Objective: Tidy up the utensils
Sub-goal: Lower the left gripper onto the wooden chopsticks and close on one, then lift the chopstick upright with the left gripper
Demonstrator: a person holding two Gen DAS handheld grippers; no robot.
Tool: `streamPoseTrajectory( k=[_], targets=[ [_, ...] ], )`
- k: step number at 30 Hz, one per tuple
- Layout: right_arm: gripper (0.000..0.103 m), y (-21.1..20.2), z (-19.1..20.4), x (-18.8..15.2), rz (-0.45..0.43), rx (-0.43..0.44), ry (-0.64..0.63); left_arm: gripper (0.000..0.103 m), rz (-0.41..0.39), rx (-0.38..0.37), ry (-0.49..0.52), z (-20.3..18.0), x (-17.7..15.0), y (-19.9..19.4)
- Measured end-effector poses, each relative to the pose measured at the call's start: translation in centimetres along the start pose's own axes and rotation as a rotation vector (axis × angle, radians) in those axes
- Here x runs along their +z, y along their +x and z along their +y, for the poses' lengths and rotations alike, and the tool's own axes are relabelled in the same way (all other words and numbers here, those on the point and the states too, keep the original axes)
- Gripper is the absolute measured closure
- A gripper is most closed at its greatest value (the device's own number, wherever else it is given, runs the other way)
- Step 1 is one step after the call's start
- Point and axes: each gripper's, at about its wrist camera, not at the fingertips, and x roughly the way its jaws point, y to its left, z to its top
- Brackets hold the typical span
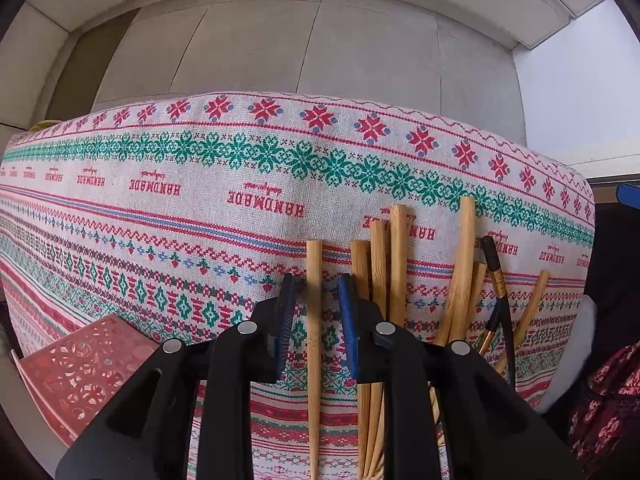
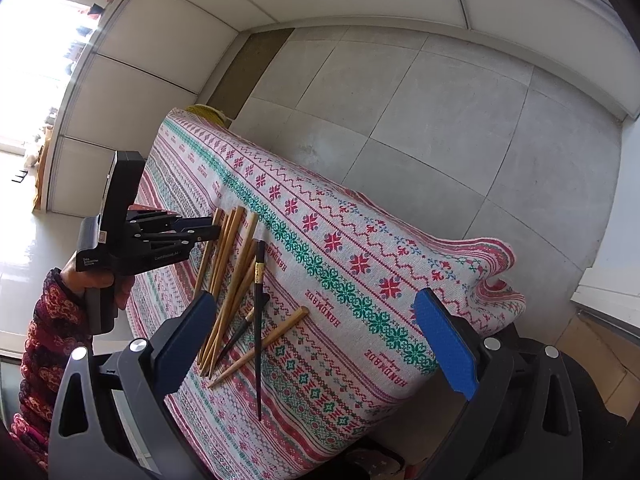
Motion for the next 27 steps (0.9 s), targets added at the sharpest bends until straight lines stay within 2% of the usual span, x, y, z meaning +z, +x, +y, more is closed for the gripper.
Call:
streamPoseTrajectory(
  k=[2, 3, 4, 6, 8, 9, 11, 12, 13, 14, 15, 16, 17, 18, 21, 27],
  targets=[
    [0.007, 0.5, 0.1, 0.2, 0.01, -0.004, 0.026, 0.082, 0.002, 0.013, -0.021, -0.3, 0.7, 0.1],
    [0.007, 0.7, 0.2, 0.4, 0.015, -0.007, 0.042, 0.092, -0.011, 0.008, -0.039, -0.9, 0.7, 0.3],
    [0.007, 1.0, 0.3, 0.7, 0.026, -0.01, 0.062, 0.095, -0.034, 0.017, -0.059, -1.1, 0.6, 0.3],
    [0.007, 2.0, 0.9, 1.7, 0.067, -0.001, 0.114, 0.097, -0.076, 0.052, -0.11, -3.0, -0.7, 0.2],
    [0.007, 3.5, 2.2, 3.5, 0.12, 0.046, 0.145, 0.097, -0.112, 0.126, -0.196, -3.1, -1.8, -0.3],
    [0.009, 4.4, 3.2, 4.4, 0.151, 0.039, 0.137, 0.097, -0.149, 0.131, -0.25, -2.7, -2.6, -1.1],
    [0.026, 6.1, 4.8, 5.6, 0.197, 0.035, 0.13, 0.097, -0.251, 0.113, -0.346, -2.3, -4.7, -3.7],
    [0.029, 7.2, 5.6, 6.1, 0.228, 0.007, 0.114, 0.097, -0.309, 0.114, -0.381, -2.3, -6.0, -5.3],
    [0.041, 8.3, 6.2, 6.4, 0.258, -0.012, 0.102, 0.097, -0.361, 0.114, -0.412, -2.4, -7.2, -6.8],
    [0.049, 9.3, 6.6, 6.5, 0.287, -0.034, 0.095, 0.097, -0.416, 0.112, -0.445, -2.5, -8.5, -8.4],
    [0.049, 10.1, 7.0, 6.5, 0.314, -0.061, 0.09, 0.097, -0.47, 0.113, -0.479, -2.7, -9.7, -9.9],
    [0.055, 10.9, 7.2, 6.5, 0.333, -0.083, 0.088, 0.097, -0.519, 0.119, -0.502, -3.0, -11.1, -11.0],
    [0.06, 11.5, 7.4, 6.4, 0.335, -0.115, 0.092, 0.097, -0.563, 0.127, -0.519, -3.1, -12.5, -12.2],
    [0.06, 11.9, 7.4, 6.4, 0.322, -0.147, 0.096, 0.097, -0.604, 0.136, -0.534, -3.4, -13.5, -13.2],
    [0.061, 12.3, 7.8, 6.4, 0.261, -0.161, 0.134, 0.097, -0.704, 0.136, -0.556, -4.1, -16.6, -15.3],
    [0.063, 13.7, 8.8, 6.8, 0.254, -0.203, 0.151, 0.097, -0.815, 0.113, -0.589, -5.3, -19.3, -16.9]
  ],
)
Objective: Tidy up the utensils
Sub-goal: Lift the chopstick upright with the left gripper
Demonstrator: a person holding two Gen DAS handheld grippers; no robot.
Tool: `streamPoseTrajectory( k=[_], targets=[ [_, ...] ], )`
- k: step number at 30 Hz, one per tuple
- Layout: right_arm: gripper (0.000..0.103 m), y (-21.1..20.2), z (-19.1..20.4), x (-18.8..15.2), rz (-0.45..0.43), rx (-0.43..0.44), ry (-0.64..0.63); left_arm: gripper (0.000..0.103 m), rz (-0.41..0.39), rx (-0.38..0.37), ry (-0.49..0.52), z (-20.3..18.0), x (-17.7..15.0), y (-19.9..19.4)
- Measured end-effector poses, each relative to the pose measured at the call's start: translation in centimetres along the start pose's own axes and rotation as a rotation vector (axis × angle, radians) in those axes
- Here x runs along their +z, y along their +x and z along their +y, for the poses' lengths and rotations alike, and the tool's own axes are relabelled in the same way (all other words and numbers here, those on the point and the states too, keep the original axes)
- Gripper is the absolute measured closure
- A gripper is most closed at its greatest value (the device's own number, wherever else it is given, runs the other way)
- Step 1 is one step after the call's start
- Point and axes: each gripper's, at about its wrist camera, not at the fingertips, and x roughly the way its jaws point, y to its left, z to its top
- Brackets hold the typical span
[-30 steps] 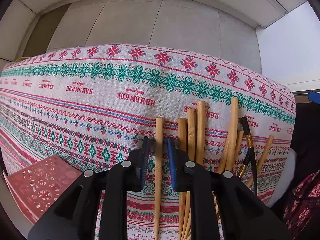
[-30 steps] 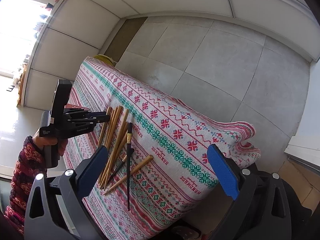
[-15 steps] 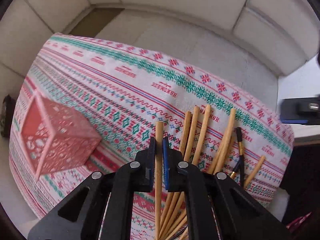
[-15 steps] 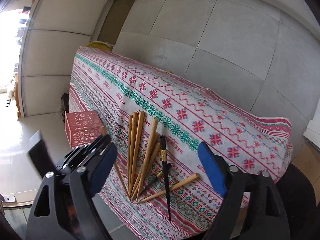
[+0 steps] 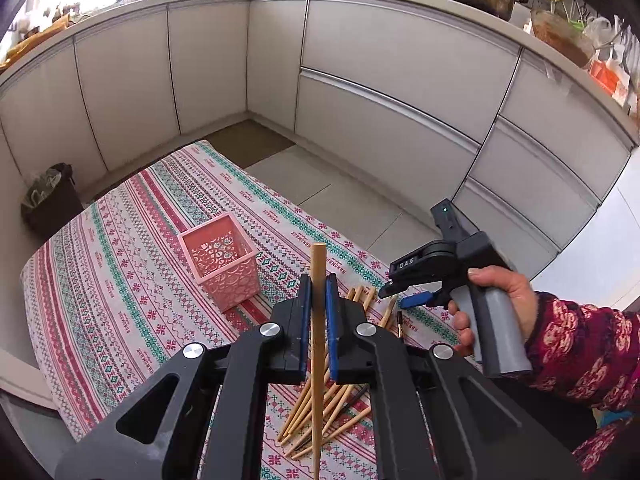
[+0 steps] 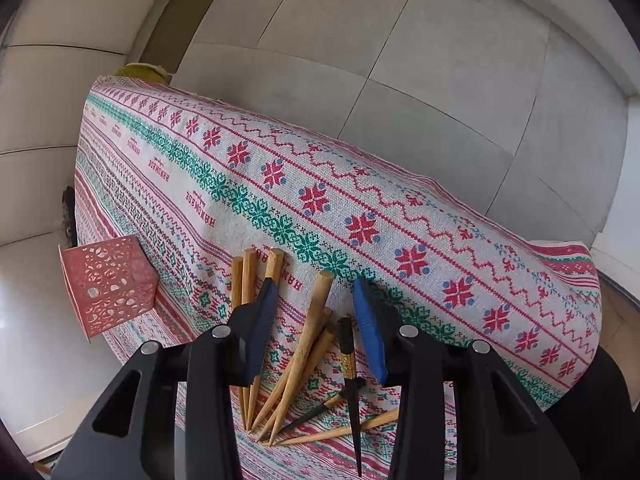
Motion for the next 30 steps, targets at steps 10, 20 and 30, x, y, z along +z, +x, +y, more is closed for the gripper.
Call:
streamPoseTrajectory(
  k=[10, 20, 30],
  targets=[
    [0.095, 1.1, 2.5, -1.2, -0.074, -0.03, -0.056, 0.097, -0.036, 0.013, -0.123, 0.4, -1.7, -2.9],
    [0.095, -8.4, 4.7, -7.7, -0.259, 0.189, -0.213, 0.097, -0.158, 0.06, -0.231, -0.6, -2.6, -8.1],
    [0.095, -21.3, 5.7, -16.2, -0.509, 0.347, -0.452, 0.097, -0.295, 0.12, -0.309, -2.3, -2.7, -13.9]
  ],
)
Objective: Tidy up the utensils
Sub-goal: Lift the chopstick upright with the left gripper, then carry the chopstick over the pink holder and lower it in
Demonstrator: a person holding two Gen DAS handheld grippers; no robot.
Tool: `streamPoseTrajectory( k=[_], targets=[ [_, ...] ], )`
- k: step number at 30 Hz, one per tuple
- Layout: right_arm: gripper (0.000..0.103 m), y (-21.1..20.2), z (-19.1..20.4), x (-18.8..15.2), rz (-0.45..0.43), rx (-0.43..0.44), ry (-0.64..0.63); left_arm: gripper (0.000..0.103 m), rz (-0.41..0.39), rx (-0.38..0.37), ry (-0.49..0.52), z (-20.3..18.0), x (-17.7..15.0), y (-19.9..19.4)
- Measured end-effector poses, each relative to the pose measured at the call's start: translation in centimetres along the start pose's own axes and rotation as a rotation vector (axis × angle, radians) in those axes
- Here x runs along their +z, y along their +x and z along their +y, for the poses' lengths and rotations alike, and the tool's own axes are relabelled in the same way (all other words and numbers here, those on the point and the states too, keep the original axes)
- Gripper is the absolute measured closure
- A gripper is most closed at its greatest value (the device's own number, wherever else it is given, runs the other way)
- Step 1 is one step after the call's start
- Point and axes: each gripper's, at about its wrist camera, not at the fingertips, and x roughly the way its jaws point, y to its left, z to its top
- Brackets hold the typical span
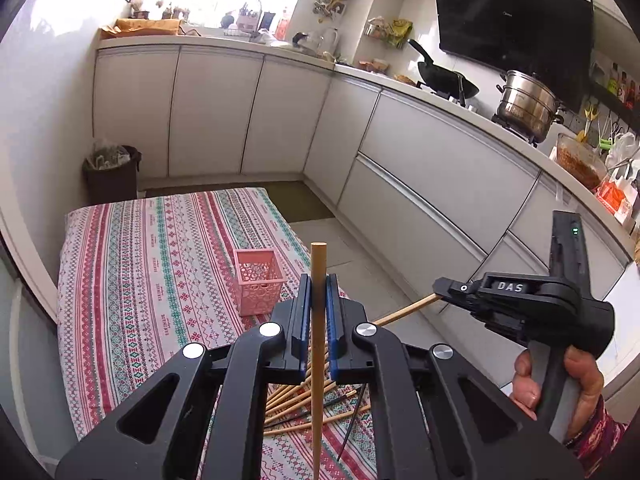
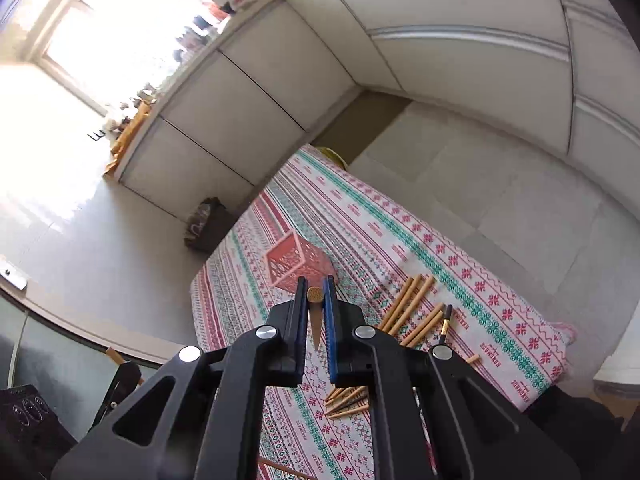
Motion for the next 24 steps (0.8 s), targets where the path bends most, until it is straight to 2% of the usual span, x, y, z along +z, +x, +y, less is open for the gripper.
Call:
streamPoseTrajectory(
  k=[5, 11, 17, 24],
  targets=[
    [0.095, -4.7, 2.8, 0.5, -0.079, 0.053, -0.066, 0.097, -0.06, 0.009, -0.005, -1.6, 1.3, -2.1],
    [0.095, -8.4, 4.8, 1.8, -0.153, 0.103, -0.121, 0.097, -0.131, 0.015, -0.013, -2.9, 2.9, -3.5],
    [0.095, -9.9, 6.4, 4.3, -0.232, 0.138, -0.191, 0.097, -0.174, 0.048, -0.04, -2.3, 4.6, -3.0],
    [0.095, -9.0, 8.3, 8.0, -0.317, 0.193, -0.231, 0.097, -0.259, 0.076, -0.082, -1.0, 7.6, -1.0]
  ],
)
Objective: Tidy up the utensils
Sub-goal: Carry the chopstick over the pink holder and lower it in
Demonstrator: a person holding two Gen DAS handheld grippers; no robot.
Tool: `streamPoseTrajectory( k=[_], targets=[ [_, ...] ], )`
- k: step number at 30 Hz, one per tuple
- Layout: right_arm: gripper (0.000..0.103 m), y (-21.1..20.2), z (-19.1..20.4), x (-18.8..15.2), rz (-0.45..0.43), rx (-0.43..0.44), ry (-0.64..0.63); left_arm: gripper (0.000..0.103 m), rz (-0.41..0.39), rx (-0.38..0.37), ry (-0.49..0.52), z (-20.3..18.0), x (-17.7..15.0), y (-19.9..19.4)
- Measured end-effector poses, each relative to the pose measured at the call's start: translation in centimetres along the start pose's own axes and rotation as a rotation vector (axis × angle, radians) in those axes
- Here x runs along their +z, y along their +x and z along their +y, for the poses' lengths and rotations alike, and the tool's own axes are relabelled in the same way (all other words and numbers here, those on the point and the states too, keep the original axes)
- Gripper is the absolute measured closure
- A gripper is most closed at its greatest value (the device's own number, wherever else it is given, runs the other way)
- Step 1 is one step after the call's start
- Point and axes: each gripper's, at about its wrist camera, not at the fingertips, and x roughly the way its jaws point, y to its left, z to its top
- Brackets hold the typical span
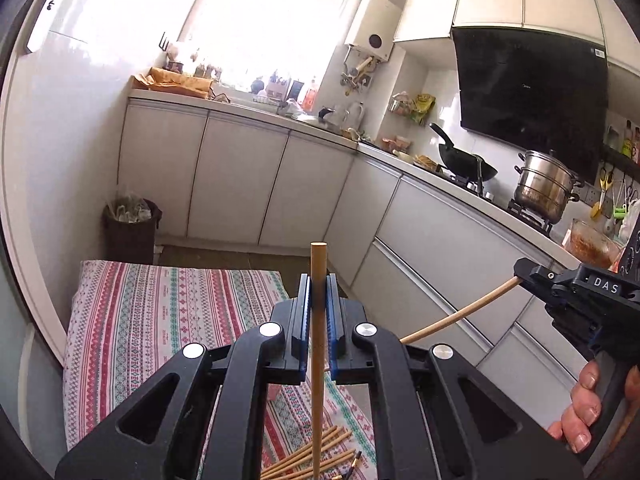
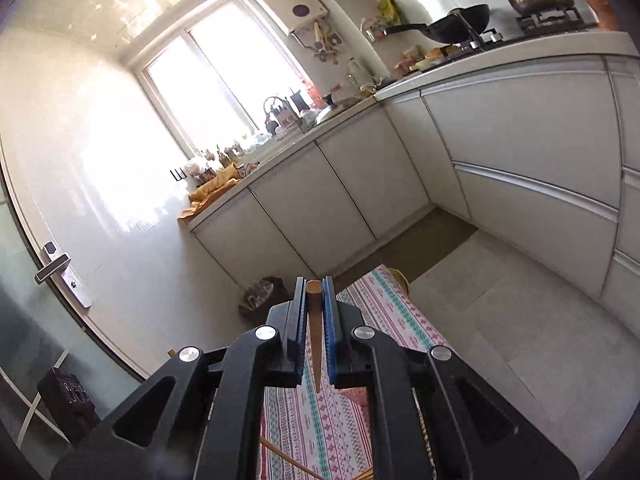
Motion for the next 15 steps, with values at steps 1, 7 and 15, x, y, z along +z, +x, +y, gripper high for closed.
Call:
streamPoseTrajectory(
  k=[1, 7, 15],
  targets=[
    [0.095, 0.6, 0.2, 0.4, -0.014, 0.005, -0.009, 0.097, -0.012, 0.008, -0.001, 0.2, 0.3, 0.6],
    [0.095, 5.1, 0.8, 1.1, -0.053, 0.005, -0.066, 0.097, -0.096, 0.068, -0.002, 1.6, 1.3, 4.3],
    [0.095, 10.5, 0.3, -0.4, -0.05, -0.011, -0.148, 0.097, -0.203, 0.163, 0.017, 3.1, 1.2, 9.4]
  ],
)
